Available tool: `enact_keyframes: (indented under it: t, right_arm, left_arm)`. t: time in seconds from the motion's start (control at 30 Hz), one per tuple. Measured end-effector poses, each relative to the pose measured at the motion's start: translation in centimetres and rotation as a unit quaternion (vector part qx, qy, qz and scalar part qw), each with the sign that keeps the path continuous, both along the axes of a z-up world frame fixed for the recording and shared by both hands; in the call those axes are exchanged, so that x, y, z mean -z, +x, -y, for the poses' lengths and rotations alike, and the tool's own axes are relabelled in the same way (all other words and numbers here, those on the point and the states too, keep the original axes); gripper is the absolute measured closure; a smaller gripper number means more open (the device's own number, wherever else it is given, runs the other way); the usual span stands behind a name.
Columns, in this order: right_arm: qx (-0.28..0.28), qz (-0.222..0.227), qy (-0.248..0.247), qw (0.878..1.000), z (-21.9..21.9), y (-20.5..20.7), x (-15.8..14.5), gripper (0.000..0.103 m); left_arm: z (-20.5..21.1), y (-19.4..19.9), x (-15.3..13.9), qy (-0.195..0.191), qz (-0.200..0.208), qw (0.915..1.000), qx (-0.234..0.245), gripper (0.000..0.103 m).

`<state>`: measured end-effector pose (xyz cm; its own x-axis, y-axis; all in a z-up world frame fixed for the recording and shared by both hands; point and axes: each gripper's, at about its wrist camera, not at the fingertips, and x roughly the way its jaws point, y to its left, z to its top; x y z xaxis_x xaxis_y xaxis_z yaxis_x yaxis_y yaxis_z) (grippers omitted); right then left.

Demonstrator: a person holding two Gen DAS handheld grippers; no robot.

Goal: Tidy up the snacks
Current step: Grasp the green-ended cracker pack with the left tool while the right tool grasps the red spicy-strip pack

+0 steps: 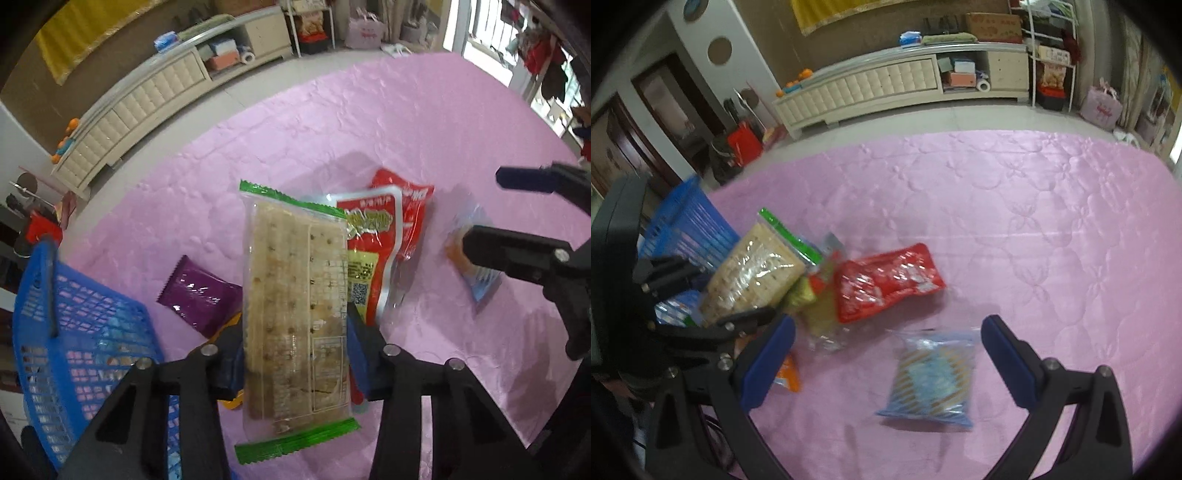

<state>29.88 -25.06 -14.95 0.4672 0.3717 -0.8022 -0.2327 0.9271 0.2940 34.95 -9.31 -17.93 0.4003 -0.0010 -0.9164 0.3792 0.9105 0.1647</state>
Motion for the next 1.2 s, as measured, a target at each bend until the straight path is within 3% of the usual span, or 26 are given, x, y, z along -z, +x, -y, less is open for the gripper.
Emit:
enact_keyframes:
  t: [0.17,0.37,0.5,0.63,0.83,1.0,1.2]
  right_arm:
    - [0.007,-0.029,0.065,0.997,-0.2,0.7,0.4,0.001]
    - [0.013,-0.088,0.145,0.985,-1.7,1.4,1.8,0.006]
    - [0.005,-0.098,0.141,0.985,-3.8,1.5,2.0,0.018]
    - [0.007,-0.124,0.167,0.978,-5.0,2.5,2.8,0.025]
    - [0.008,-0.158,0.163,0.974,-7.3,3.3,4.4,0.055]
    - [-0.004,-0.145,0.119,0.982,-8.5,2.6,4.2,0.078]
    - [-0.007,-0.121,0.11,0.986,-7.8,1.5,4.3,0.087]
  left_arm:
    - [-1.4,-1.3,-2.2,-0.015,0.024,0.9994,-0.017,0.061]
    - [-2.7,-2.2,-3.2,-0.013,0.041,0.9983,-0.038,0.061]
    - [-3.9,-2.8,-2.9,-0.021,0.04,0.9978,-0.048,0.061]
    - [-4.9,-3.3,-2.5,-0.035,0.033,0.9969,-0.062,0.061]
    - [-4.7,-4.5,-2.4,-0.046,0.037,0.9954,-0.075,0.061]
    - [-4.4,-4.6,-2.5,-0.05,0.041,0.9949,-0.077,0.061]
    - [-4.4,-5.2,-2.8,-0.064,0.042,0.9935,-0.084,0.061]
